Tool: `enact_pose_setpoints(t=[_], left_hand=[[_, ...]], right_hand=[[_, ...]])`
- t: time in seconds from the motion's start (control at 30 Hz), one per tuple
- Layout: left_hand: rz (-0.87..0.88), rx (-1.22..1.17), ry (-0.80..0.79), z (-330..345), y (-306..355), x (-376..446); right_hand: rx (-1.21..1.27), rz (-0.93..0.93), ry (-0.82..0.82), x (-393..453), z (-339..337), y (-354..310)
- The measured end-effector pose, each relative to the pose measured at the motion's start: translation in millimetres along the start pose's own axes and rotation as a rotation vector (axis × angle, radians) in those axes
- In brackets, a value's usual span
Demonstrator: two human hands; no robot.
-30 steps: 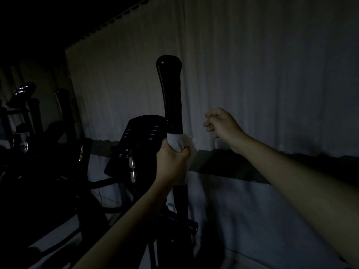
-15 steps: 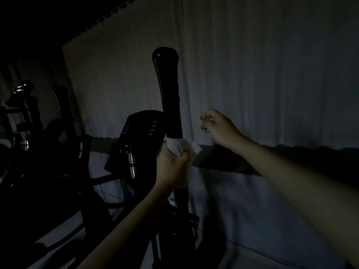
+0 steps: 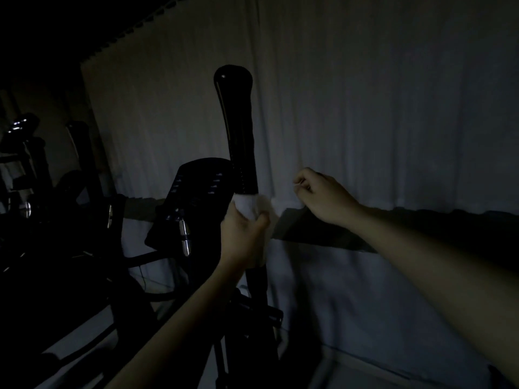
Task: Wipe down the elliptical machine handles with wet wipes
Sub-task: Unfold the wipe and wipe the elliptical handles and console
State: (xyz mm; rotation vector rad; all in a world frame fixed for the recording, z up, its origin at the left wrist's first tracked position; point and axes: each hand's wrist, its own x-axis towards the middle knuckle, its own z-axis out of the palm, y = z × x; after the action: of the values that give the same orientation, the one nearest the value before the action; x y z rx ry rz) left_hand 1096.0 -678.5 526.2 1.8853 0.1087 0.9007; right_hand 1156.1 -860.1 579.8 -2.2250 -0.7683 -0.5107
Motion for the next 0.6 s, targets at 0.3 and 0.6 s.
enact_pose_setpoints(t=[0.3, 0.6], left_hand=[[0.047, 0.023, 0.028, -2.1, 8.5, 8.8], [-0.065, 0.052, -0.081, 6.4, -50.3, -34.3]], right_hand=[[0.043, 0.038, -0.009, 0.2, 2.8, -1.3], [-0.031, 0.037, -0.086, -19.0, 36.5, 15.7]])
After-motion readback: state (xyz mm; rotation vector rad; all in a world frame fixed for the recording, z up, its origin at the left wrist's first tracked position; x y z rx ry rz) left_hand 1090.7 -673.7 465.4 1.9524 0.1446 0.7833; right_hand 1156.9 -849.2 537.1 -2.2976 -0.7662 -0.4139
